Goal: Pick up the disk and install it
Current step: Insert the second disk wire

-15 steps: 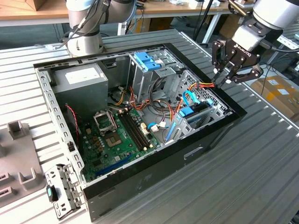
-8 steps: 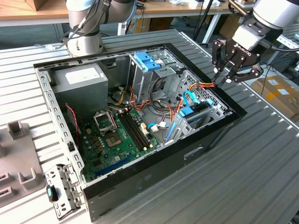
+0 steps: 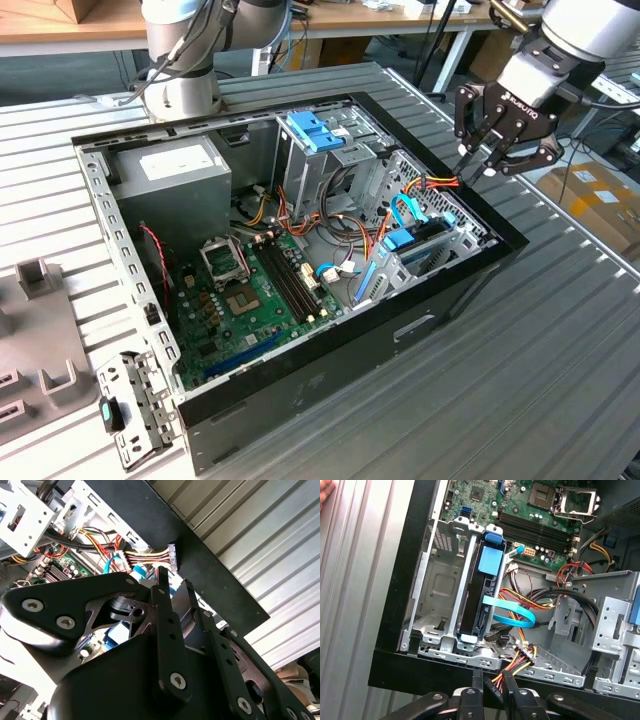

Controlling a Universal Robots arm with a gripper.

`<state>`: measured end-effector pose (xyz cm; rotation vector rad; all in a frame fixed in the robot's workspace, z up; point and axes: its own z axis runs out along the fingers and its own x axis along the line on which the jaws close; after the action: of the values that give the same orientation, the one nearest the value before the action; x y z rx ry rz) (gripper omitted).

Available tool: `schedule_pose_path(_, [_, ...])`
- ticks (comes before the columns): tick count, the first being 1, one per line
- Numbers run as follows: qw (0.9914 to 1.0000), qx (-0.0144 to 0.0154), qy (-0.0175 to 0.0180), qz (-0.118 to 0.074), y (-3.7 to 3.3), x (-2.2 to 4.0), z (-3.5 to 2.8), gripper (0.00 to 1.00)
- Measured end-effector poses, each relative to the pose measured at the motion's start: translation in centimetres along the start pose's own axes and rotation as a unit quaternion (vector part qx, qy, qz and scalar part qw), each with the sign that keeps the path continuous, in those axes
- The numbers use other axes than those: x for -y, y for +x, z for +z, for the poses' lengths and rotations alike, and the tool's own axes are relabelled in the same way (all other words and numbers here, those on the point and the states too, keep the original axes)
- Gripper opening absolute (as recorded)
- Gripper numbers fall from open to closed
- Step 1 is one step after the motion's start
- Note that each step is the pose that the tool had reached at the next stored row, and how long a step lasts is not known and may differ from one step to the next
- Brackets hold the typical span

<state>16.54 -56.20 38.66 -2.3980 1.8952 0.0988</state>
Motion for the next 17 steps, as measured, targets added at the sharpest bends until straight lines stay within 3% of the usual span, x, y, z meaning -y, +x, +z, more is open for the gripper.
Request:
schedule_pose_path(5, [0.99953, 0.0009, -0.0030, -0.030, 0.08, 0.30, 0.02, 0.29])
schedule_pose_path(8, [0.99843, 0.0013, -0.0048, -0.056, 0.08, 0.31, 0.04, 0.29])
schedule_pose_path(11, [0.99619, 0.0019, -0.0071, -0.087, 0.09, 0.31, 0.08, 0.29])
schedule_pose_path(13, [0.99337, 0.0024, -0.0093, -0.115, 0.09, 0.31, 0.11, 0.29])
schedule_pose_path(15, [0.99132, 0.0027, -0.0106, -0.131, 0.09, 0.31, 0.12, 0.29])
schedule_pose_path(17, [0.99130, 0.0027, -0.0107, -0.131, 0.09, 0.31, 0.12, 0.29])
